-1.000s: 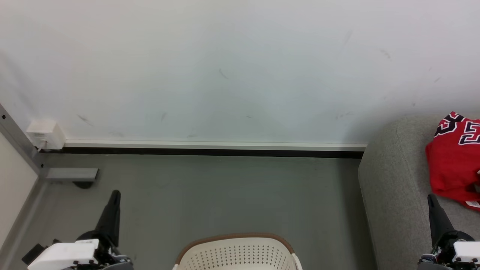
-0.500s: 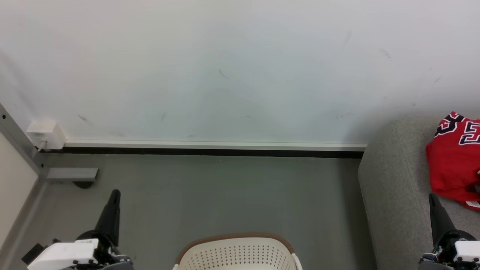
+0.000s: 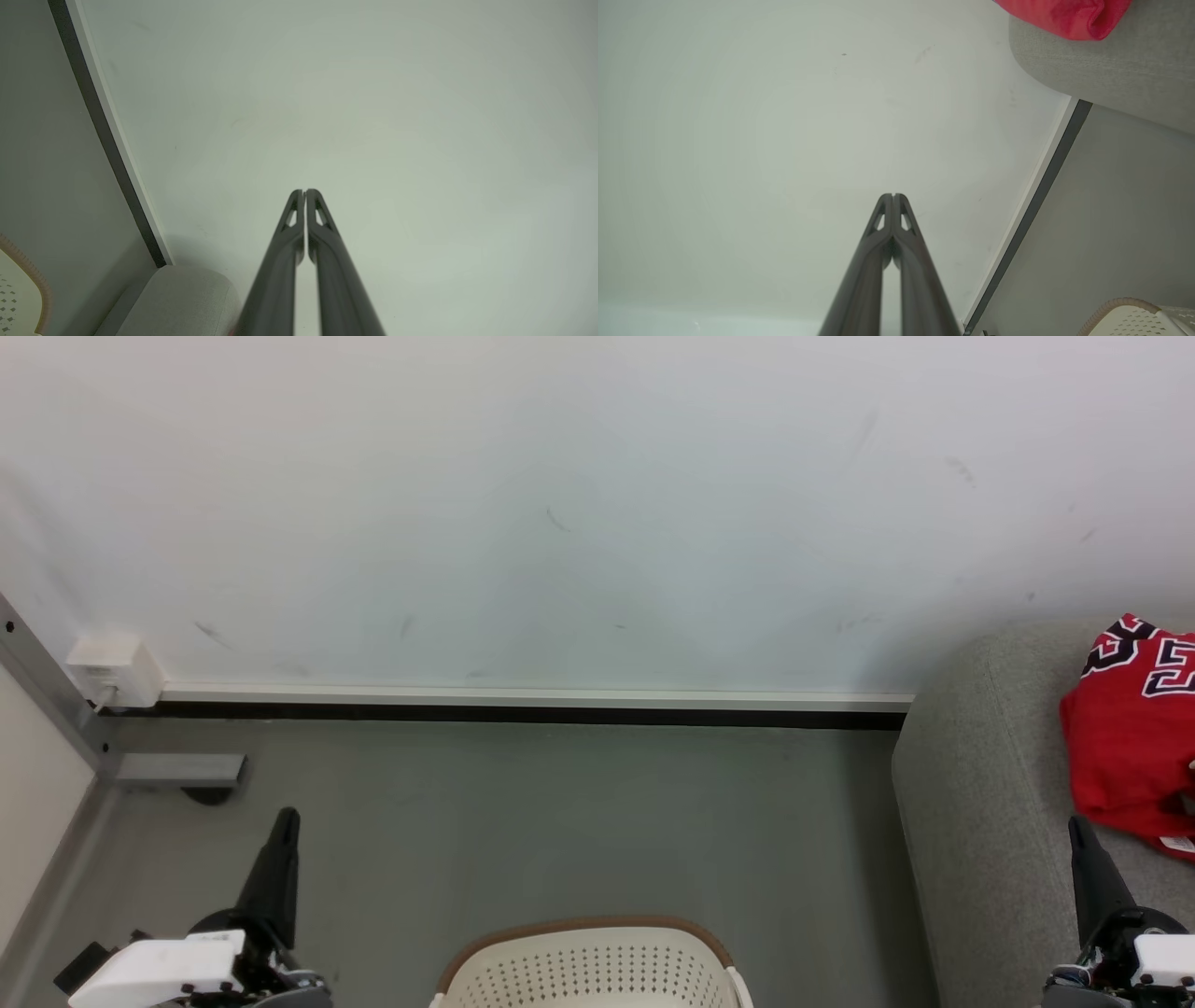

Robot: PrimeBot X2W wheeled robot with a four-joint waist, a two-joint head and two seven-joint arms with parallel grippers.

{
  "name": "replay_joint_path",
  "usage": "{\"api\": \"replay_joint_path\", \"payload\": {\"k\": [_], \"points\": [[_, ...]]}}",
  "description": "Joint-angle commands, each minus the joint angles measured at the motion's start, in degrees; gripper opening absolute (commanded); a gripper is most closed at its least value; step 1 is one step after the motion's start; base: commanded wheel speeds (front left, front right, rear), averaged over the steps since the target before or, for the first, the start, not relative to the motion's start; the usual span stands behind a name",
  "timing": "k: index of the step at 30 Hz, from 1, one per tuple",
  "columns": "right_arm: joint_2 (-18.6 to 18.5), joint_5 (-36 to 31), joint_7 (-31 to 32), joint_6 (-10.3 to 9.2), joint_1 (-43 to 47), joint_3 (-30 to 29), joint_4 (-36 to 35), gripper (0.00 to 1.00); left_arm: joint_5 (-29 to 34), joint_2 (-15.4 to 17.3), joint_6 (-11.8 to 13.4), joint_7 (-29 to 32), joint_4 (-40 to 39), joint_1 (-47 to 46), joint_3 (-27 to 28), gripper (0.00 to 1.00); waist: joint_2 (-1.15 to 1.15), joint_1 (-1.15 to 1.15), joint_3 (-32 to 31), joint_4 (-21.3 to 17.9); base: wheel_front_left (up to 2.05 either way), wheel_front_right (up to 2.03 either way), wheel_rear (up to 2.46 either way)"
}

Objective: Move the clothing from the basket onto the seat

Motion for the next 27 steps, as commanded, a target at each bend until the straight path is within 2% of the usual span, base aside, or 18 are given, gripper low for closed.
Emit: {"api": "replay_joint_path", "payload": {"k": [1,27], "points": [[-0.4,0.3,-0.4,-0.12,-0.5,0.2,-0.2,0.00,-0.8,0.4,0.1,0.1,-0.2,-0.3,0.1,0.00,0.00,0.00,0.0,0.0,0.00,0.00,0.00],[-4.2,4.6,-4.4,-0.12,-0.6,5.0,-1.7,0.00,-0.8,0.4,0.1,0.1,-0.3,-0.3,0.1,0.00,0.00,0.00,0.0,0.0,0.00,0.00,0.00]]}}
